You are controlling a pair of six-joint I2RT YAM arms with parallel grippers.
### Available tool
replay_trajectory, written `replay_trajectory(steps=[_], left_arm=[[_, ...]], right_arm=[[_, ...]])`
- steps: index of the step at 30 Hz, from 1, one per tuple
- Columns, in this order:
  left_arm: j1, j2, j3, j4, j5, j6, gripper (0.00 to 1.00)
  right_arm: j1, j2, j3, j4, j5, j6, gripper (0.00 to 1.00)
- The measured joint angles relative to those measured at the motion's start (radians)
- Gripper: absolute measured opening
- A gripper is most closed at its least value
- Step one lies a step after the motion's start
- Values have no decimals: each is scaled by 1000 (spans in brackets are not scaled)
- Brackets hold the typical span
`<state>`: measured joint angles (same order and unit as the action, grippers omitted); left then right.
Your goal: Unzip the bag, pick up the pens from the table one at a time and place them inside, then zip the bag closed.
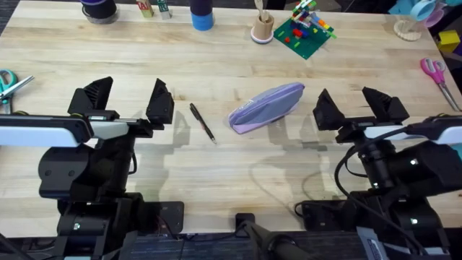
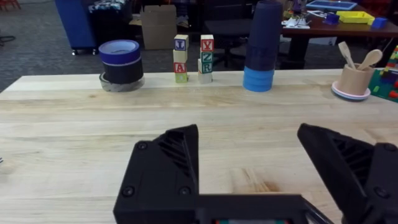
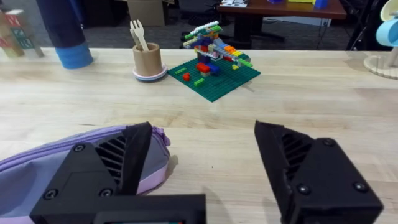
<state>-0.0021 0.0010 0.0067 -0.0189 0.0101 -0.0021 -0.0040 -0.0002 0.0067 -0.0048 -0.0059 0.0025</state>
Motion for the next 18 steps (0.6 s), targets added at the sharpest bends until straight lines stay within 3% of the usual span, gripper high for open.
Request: replay_trajectory(steps=[14,18], left_arm=[[0,0,1,33,0,11,993],[-1,4,54,-72,3,13,993]], right_arm=[[0,0,2,4,29,-11,996],[0,0,9,65,59,-25,996]])
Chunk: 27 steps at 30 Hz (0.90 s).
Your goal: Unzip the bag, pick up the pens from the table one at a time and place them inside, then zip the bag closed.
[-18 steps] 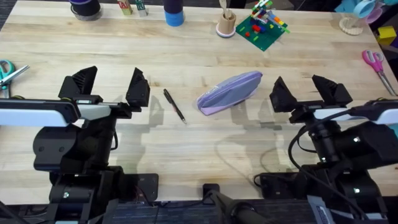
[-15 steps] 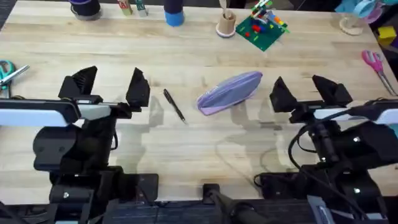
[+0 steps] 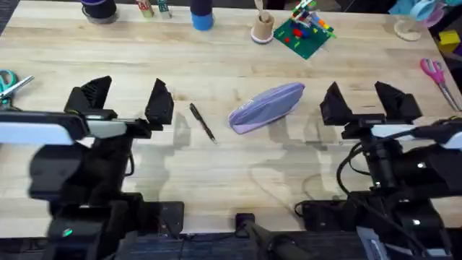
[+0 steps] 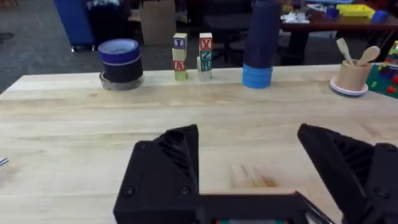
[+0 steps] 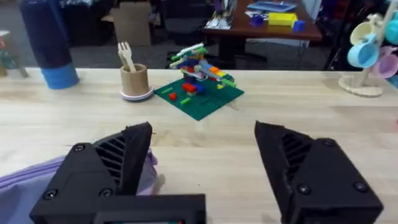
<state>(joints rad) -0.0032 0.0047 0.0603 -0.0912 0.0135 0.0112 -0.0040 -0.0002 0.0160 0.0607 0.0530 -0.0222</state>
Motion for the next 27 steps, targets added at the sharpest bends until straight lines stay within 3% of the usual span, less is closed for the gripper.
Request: replay_trajectory(steps=[6,14,24,27], left_arm=[[0,144,322,-285,2,1,993],[0,540,775,-557,23,2,993],[0,926,1144,-774,174,2,992],[0,956,1178,-804,187,2,992]], right_arm=[[0,95,194,-241,15,-72,996],[0,402,626,-603,18,-151,996],[0,742,999,-926,22,-166,996],[0,755,1012,-930,22,-166,996]])
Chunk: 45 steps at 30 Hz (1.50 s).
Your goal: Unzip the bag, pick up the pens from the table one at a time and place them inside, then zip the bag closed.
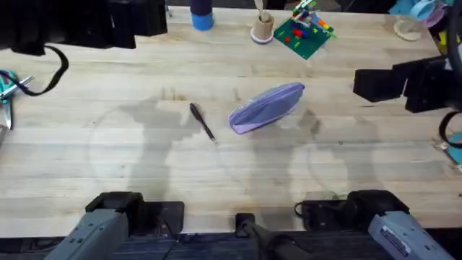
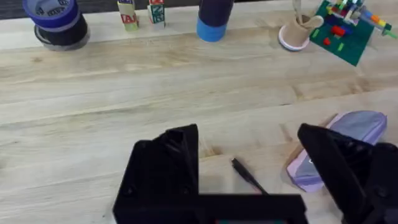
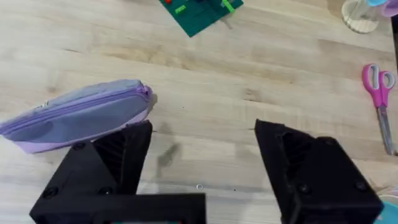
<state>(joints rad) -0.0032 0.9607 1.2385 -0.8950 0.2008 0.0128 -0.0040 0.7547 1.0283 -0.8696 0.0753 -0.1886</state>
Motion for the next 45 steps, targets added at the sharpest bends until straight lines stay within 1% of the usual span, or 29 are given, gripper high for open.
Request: replay_trajectory(steps=[8,10,11,14,17,22,24,27,29,33,35,39,45], left_arm=[[0,5,12,-51,23,0,993],[0,5,12,-63,46,7,993],[0,5,12,-71,69,21,993],[0,5,12,-121,177,125,993],[0,5,12,-190,311,281,993],[0,5,12,-249,474,480,993],[0,5,12,-253,524,536,993],[-1,5,12,-253,587,583,993],[-11,5,12,-253,621,604,993],[-56,5,12,-259,661,667,993],[-70,6,12,-258,671,695,993],[-72,13,13,-246,676,725,993],[-72,33,13,-192,678,741,993]], right_arm=[[0,0,1,-3,0,-1,995],[0,0,1,-3,0,-2,995],[0,0,1,-3,0,-3,995],[0,0,1,-3,0,-8,995],[0,0,1,-1,0,-21,995],[0,0,1,0,0,-30,996],[0,0,1,0,0,-30,996],[0,0,1,2,0,-33,996],[0,0,1,7,0,-34,996],[0,0,1,19,0,-37,996],[0,0,2,25,0,-37,996],[0,0,2,26,0,-37,996],[0,0,2,27,0,-37,995]])
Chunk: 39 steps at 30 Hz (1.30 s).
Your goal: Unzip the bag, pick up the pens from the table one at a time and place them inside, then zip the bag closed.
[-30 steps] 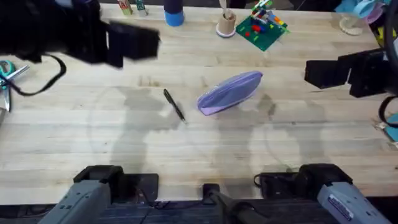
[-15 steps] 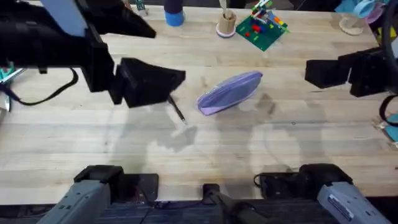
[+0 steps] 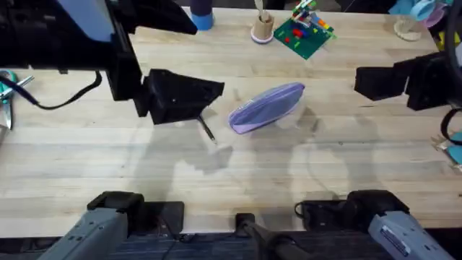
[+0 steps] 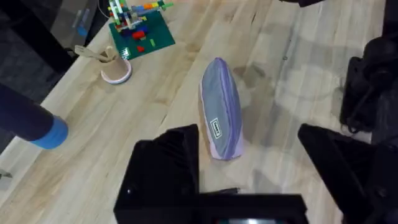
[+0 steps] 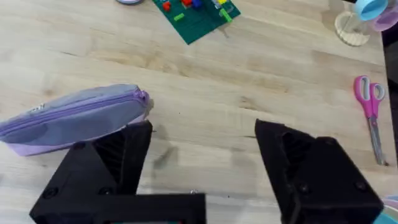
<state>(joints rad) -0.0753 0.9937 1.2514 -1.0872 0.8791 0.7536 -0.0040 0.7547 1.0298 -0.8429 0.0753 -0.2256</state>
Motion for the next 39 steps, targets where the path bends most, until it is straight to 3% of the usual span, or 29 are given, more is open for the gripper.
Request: replay_trajectory(steps=[9,16,23,31,39], left_arm=[[0,10,1,15,-7,14,994],[-20,123,5,9,4,20,995],[-99,253,5,-43,8,89,995],[-213,419,5,-28,-110,132,996],[-290,565,5,22,-147,153,996]], right_arm=[[0,0,0,0,0,0,996],[0,0,0,11,0,0,996],[0,0,0,13,0,0,995],[0,0,0,13,0,0,995],[0,0,0,13,0,-19,995]])
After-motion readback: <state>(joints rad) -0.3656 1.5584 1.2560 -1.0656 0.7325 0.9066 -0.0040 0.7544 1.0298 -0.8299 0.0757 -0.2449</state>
